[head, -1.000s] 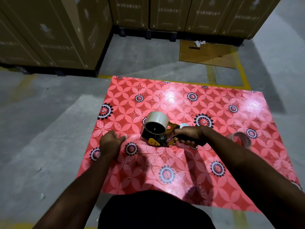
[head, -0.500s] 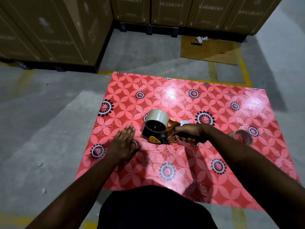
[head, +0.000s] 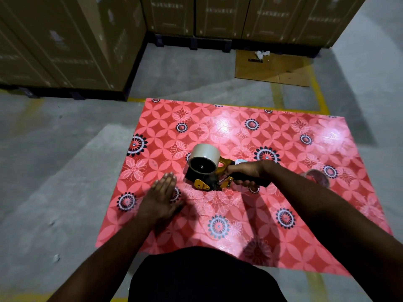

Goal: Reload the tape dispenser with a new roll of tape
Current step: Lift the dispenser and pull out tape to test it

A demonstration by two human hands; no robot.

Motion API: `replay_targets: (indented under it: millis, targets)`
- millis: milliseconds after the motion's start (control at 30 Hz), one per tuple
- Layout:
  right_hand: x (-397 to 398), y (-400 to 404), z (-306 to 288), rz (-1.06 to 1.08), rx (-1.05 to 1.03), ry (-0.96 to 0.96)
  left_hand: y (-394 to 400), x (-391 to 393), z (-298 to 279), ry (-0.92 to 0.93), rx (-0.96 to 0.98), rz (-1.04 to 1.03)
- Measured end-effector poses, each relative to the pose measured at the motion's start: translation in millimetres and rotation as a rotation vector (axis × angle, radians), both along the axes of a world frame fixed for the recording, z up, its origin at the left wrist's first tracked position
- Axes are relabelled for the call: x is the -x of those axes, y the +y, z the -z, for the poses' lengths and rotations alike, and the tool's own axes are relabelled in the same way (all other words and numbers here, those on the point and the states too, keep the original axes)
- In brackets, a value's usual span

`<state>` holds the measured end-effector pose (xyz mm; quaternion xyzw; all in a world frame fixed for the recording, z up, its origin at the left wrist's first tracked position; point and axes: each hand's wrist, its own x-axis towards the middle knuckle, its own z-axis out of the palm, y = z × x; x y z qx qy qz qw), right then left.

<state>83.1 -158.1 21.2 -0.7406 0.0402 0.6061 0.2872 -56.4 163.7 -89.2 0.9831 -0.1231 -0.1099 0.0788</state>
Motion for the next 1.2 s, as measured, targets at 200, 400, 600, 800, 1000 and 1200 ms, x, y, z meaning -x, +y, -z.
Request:
replay_targets:
  millis: [200,400,600,800,1000,1200]
  targets:
    - [-2.4,-17.6,-10.4,-0.041,0.057,-0.007,6.1,2.7,0.0,0.002,-0.001,-0.024]
    - [-1.2,-10.7,-14.8,-0.078,0.077,-0.011,-18.6,-2.8,-6.9,0.042,0.043,-0.022]
    - [0.2,-19.3,-12.2,-0.054,0.065,0.030,-18.6,-1.7,-12.8,0.060,0.050,-0.018]
    - [1.0,-32.0,-11.4,-0.077,0.087,0.009,-22.6,-1.8,-18.5,0.071,0.032,-0.038]
    - [-0.6,-40.1,-22.7,-0.051,0.091,-0.025,-41.0,-4.3,-25.2,0.137,0.008,-0.030]
    - [5.2,-30.0,-16.4,-0.121,0.133,-0.054,-78.1,-9.2,-9.0,0.185,0.000,0.087]
